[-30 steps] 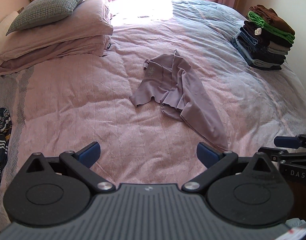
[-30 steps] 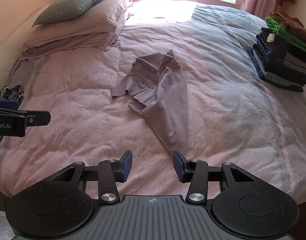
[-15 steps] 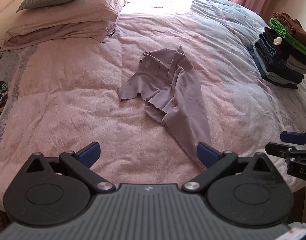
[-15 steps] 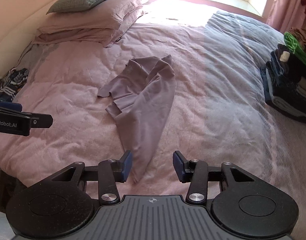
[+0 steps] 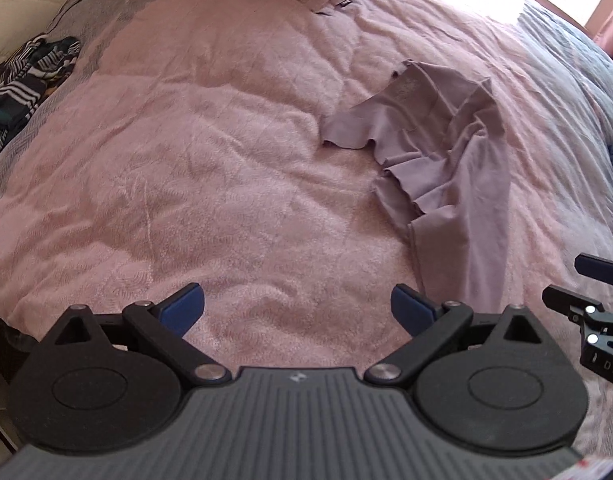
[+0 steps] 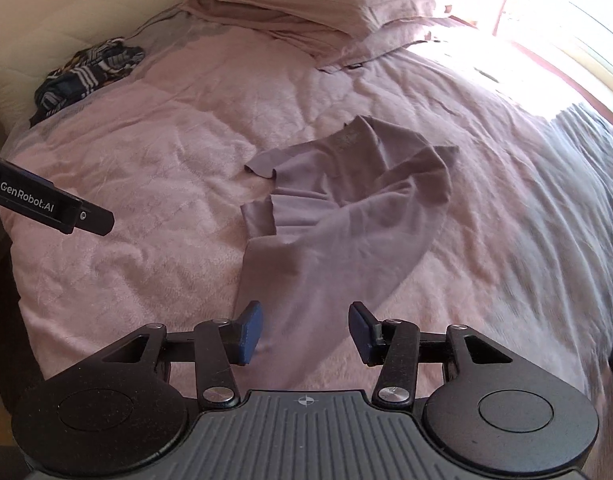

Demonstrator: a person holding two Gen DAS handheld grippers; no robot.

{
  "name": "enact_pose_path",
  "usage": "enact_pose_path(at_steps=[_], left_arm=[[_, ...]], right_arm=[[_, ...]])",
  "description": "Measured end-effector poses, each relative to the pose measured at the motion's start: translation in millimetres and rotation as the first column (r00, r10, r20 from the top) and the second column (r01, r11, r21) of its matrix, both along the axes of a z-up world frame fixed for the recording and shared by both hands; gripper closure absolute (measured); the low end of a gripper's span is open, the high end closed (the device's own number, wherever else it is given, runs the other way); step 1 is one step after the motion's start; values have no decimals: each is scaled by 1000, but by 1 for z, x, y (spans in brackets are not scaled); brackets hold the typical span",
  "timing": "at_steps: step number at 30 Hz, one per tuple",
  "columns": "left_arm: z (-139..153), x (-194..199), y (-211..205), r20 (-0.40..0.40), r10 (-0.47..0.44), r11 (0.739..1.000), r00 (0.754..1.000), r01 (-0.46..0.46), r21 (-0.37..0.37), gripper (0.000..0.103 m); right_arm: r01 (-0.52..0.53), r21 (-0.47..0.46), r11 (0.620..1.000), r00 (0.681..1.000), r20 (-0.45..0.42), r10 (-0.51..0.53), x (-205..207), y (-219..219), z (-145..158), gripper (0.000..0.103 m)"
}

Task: Organize objects
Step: 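Reach both grippers toward the crumpled lavender top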

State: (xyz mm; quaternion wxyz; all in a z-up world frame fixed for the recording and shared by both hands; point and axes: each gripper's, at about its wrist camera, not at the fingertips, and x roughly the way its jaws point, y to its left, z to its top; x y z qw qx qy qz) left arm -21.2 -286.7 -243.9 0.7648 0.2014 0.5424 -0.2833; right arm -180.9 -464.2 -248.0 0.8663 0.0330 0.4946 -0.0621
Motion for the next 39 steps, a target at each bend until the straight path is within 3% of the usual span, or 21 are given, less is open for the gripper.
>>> enact_pose_path(at_steps=[5, 12, 13, 14, 17, 19, 22, 25, 28, 30, 31, 32, 33, 34, 35, 37, 39], left_arm=[[-36, 27, -3, -13, 70, 997, 997, -70, 28, 5], [-77, 49, -15, -40, 84, 994, 996, -81, 68, 5], [-80, 51, -17, -42, 81, 994, 996, -78, 71, 5], [-82, 52, -19, -45, 78, 995, 996, -74, 72, 6], [-87, 51, -24, -72, 64, 996, 995, -60, 67, 11], [-87, 46, -27, -101, 53, 998, 993, -48, 50, 14], [-88, 30, -38, -156, 16, 1000, 988, -13, 18, 19], [-90, 6, -50, -207, -26, 1000, 978, 22, -20, 20], [-101, -22, -60, -306, -54, 997, 950, 34, -71, 20], [-110, -42, -66, -363, -69, 996, 929, 40, -85, 20], [-114, -52, -69, -385, -74, 995, 920, 42, -91, 21], [-118, -60, -70, -405, -77, 995, 911, 41, -96, 22], [-120, -67, -71, -421, -76, 994, 904, 36, -101, 22], [-122, -74, -71, -432, -73, 994, 899, 29, -107, 22], [-123, -80, -71, -443, -67, 993, 894, 18, -114, 22], [-129, -91, -72, -475, -52, 992, 878, -8, -124, 25], [-138, -100, -75, -530, -42, 991, 847, -33, -131, 26]], right_arm=[[-152, -40, 988, 988, -9, 152, 41, 5, -41, 57], [-261, -124, 957, 965, -61, 256, 76, 6, -100, 56], [-270, -138, 953, 963, -59, 264, 76, 4, -104, 64], [-263, -143, 954, 965, -57, 258, 73, 1, -104, 103], [-89, -26, 996, 995, 35, 90, 50, -31, -80, 103], [73, 63, 995, 994, 83, -78, 18, -63, -61, 103], [339, 220, 915, 924, 107, -368, -50, -123, -39, 103], [542, 287, 790, 823, 13, -569, -114, -167, -36, 103], [691, 244, 680, 721, -170, -672, -161, -191, -53, 103], [737, 131, 663, 669, -284, -687, -176, -197, -62, 102], [730, 66, 681, 667, -291, -686, -181, -192, -63, 101], [698, 41, 715, 697, -266, -666, -181, -188, -59, 94], [648, 43, 761, 747, -228, -624, -176, -182, -52, 87], [602, 52, 797, 788, -198, -583, -170, -176, -46, 68], [568, 54, 821, 815, -172, -553, -164, -171, -41, 58], [533, 47, 845, 841, -136, -523, -155, -162, -36, 58], [549, 51, 834, 831, -133, -539, -154, -156, -37, 57]])
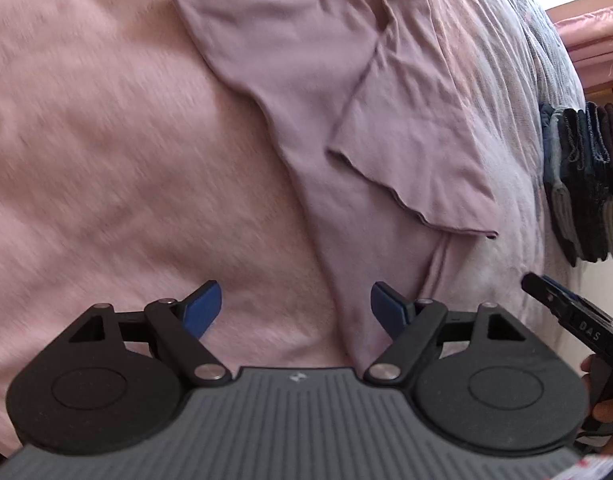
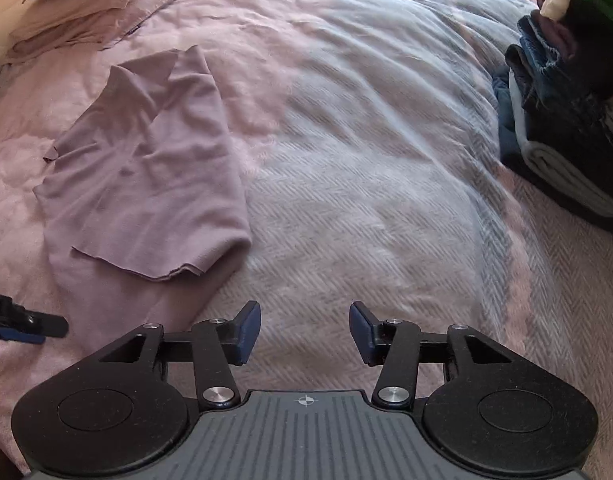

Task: Organize objects

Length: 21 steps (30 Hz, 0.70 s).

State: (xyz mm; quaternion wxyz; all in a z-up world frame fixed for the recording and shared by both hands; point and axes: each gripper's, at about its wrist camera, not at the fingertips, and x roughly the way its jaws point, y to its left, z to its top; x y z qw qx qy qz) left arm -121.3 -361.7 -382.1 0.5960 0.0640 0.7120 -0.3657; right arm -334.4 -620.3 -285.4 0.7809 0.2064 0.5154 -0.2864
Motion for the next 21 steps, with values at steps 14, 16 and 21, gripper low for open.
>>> enact_pose_path(at_steps=[14, 16, 21], left_arm=[[-30, -27, 11, -194, 149, 985, 970, -163, -61, 102], [-6, -18, 24, -116, 95, 991, 989, -105, -87, 103], [56, 15, 82, 69, 14, 997, 998, -9, -71, 103]], right_arm=[[96, 13, 995, 995, -18, -96, -43, -1, 7, 57], [74, 19, 997, 997, -8, -74, -37, 5, 8, 57], [-40, 57, 998, 998, 40, 37, -7, 32, 11, 57]])
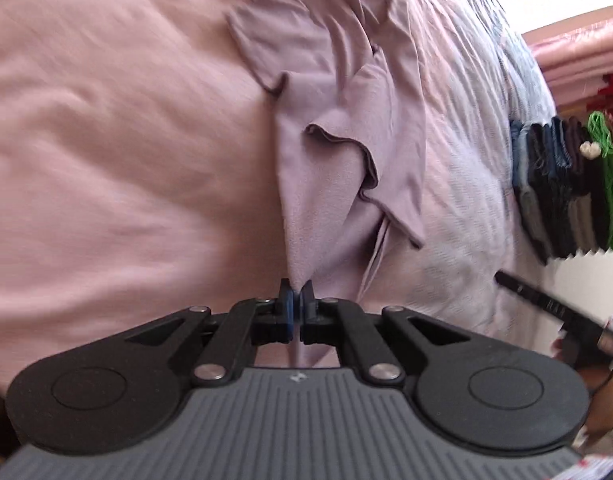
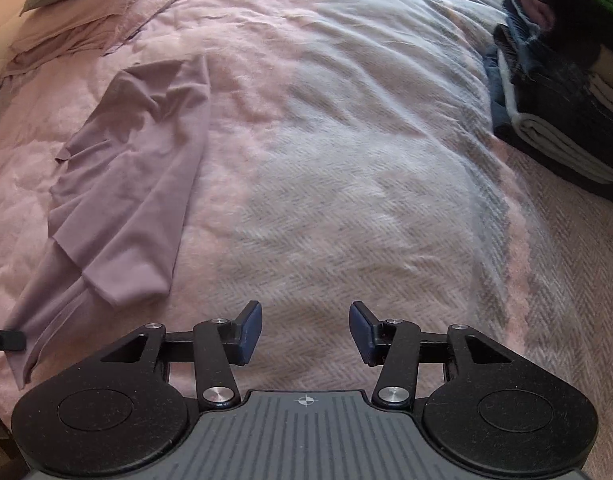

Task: Organize objects

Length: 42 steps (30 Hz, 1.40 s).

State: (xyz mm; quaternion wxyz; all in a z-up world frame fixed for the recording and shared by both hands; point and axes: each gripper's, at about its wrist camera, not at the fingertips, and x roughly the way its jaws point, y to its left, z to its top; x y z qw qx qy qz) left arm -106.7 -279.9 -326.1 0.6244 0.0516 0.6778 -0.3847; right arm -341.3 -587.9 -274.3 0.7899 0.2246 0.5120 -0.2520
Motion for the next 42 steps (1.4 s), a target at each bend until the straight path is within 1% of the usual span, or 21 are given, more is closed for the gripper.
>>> enact_pose_path(at_steps=[3, 5, 9, 12, 13, 15, 16, 18, 20, 21, 22, 23, 24, 25, 28, 30, 32, 34, 36, 39, 42], left_arm=[[6, 6, 28, 38, -17, 998, 999, 15, 62, 103], [0, 10, 42, 56, -1, 996, 998, -3, 85, 102], [-27, 23, 57, 29, 114, 991, 993, -116, 63, 98], [-39, 29, 71, 5, 189, 981, 982, -189, 35, 90], [-41, 26, 71, -3, 192, 981, 981, -192, 25, 86], [-44, 20, 70, 3, 177, 984, 984, -177, 24, 86], [-46, 17, 70, 10, 175, 984, 984, -175, 24, 86], [-49, 16, 71, 11, 193, 981, 981, -193, 19, 86], [-52, 18, 71, -1, 222, 975, 975, -222, 16, 87], [-53, 19, 71, -6, 235, 972, 972, -235, 13, 87], [-55, 20, 71, -10, 245, 969, 969, -245, 9, 87], [-56, 21, 70, -13, 251, 968, 968, -251, 6, 87], [-56, 20, 69, -16, 251, 968, 968, -251, 2, 86], [-56, 20, 68, -19, 246, 969, 969, -246, -5, 85], [-60, 15, 63, -46, 222, 975, 974, -223, -18, 84], [-64, 12, 58, -56, 194, 981, 979, -196, -16, 84], [-63, 12, 53, -71, 161, 987, 984, -162, -16, 103], [-48, 18, 54, -104, 165, 984, 981, -170, -48, 103], [-13, 33, 56, -110, 196, 969, 974, -210, -132, 103], [57, 72, 49, -86, 242, 924, 966, -256, -284, 103], [130, 123, 13, 35, 231, 881, 972, -194, -432, 103]], right_arm=[[-160, 0, 987, 985, 69, 160, 35, 33, 6, 57], [-291, -8, 957, 952, 99, 290, 64, 59, 5, 57], [-474, -60, 878, 872, 109, 478, 109, 104, -9, 57], [-603, -107, 790, 784, 104, 612, 136, 135, -21, 57], [-640, -124, 758, 752, 102, 652, 143, 144, -24, 57], [-704, -151, 694, 688, 97, 719, 157, 159, -33, 57], [-723, -169, 670, 666, 88, 741, 163, 168, -38, 57], [-746, -209, 633, 637, 53, 769, 175, 183, -51, 57], [-749, -248, 615, 637, -11, 771, 185, 191, -66, 58], [-742, -258, 619, 650, -49, 759, 188, 190, -73, 59], [-723, -260, 640, 669, -34, 743, 188, 185, -74, 83], [-692, -242, 680, 700, 5, 714, 185, 176, -71, 103], [-629, -220, 745, 755, 55, 654, 178, 161, -64, 103], [-574, -186, 797, 795, 103, 597, 171, 144, -55, 103], [-384, -81, 920, 896, 205, 393, 144, 95, -37, 103], [-237, 9, 971, 942, 246, 228, 120, 60, -28, 103], [-82, 100, 992, 961, 273, 52, 92, 27, -14, 103], [41, 169, 985, 946, 310, -93, 63, -1, 5, 103], [127, 245, 961, 903, 373, -215, 38, -26, 32, 103], [191, 323, 927, 795, 503, -340, 26, -56, 80, 103], [209, 329, 921, 683, 625, -378, 46, -88, 127, 103]])
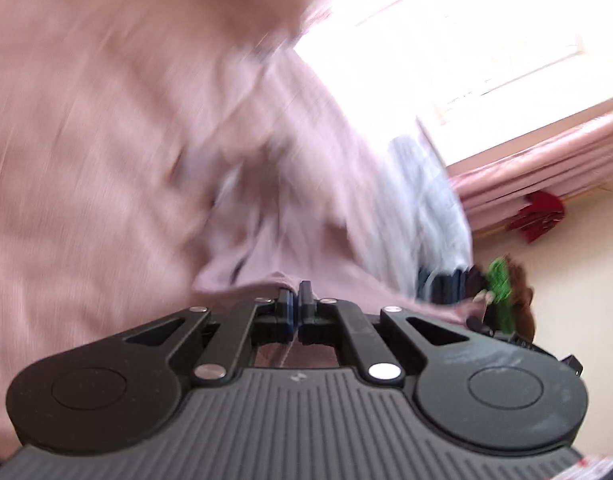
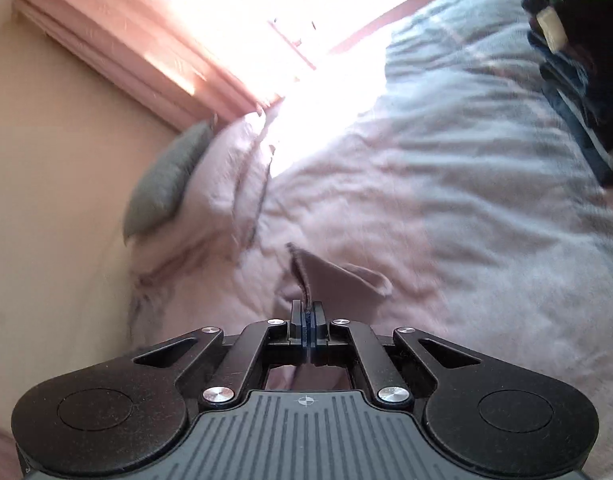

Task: Organize objects

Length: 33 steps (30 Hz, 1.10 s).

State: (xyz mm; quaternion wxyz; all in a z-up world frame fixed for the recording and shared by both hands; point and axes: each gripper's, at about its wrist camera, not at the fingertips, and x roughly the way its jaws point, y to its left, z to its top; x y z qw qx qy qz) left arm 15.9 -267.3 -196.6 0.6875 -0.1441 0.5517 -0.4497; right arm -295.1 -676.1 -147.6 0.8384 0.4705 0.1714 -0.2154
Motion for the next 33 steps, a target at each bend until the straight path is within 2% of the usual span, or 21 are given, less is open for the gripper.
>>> enact_pose_path(at_steps=[2, 4, 7, 9, 11, 12, 14, 16, 18, 21, 24, 27, 29, 33], left_arm=[[42, 36, -33, 89, -9, 998, 996, 15, -68, 103], [79, 69, -71, 162, -10, 994, 987, 27, -105, 103], [136, 110, -122, 265, -15, 985, 964, 60, -163, 103], [174, 122, -141, 338, -21, 977, 941, 92, -195, 103], [207, 127, -148, 403, -25, 967, 915, 123, -221, 103], [219, 129, -147, 414, -26, 960, 910, 138, -243, 103], [237, 128, -138, 439, -34, 947, 898, 170, -273, 103], [239, 124, -125, 442, -52, 932, 896, 202, -300, 103], [228, 117, -112, 422, -85, 925, 902, 229, -303, 103], [179, 102, -90, 400, -161, 937, 902, 268, -226, 103], [110, 92, -66, 366, -249, 949, 897, 301, -91, 103], [37, 89, -38, 296, -324, 946, 899, 317, 73, 103], [-9, 83, -17, 266, -378, 922, 887, 334, 198, 103], [-95, 68, 36, 144, -460, 835, 876, 371, 408, 103]], right_arm=[[42, -22, 999, 996, 77, -41, 26, -20, 28, 103], [86, -86, 993, 988, 133, -74, 56, -36, 58, 103], [157, -114, 981, 964, 232, -128, 91, -55, 107, 103], [190, -150, 970, 944, 300, -139, 100, -59, 145, 103], [220, -215, 951, 928, 347, -136, 100, -54, 179, 103], [232, -240, 943, 922, 364, -134, 96, -48, 191, 103], [254, -283, 925, 916, 378, -136, 82, -33, 204, 103], [274, -304, 912, 920, 359, -157, 64, -11, 202, 103], [284, -275, 919, 924, 334, -185, 44, 14, 182, 103], [277, -202, 939, 942, 251, -224, 21, 55, 133, 103], [292, -79, 953, 951, 128, -281, 2, 95, 65, 103], [336, 64, 940, 942, -26, -335, -19, 143, -11, 103], [355, 154, 922, 932, -143, -334, -29, 172, -59, 103], [393, 257, 883, 892, -340, -298, -47, 223, -131, 103]])
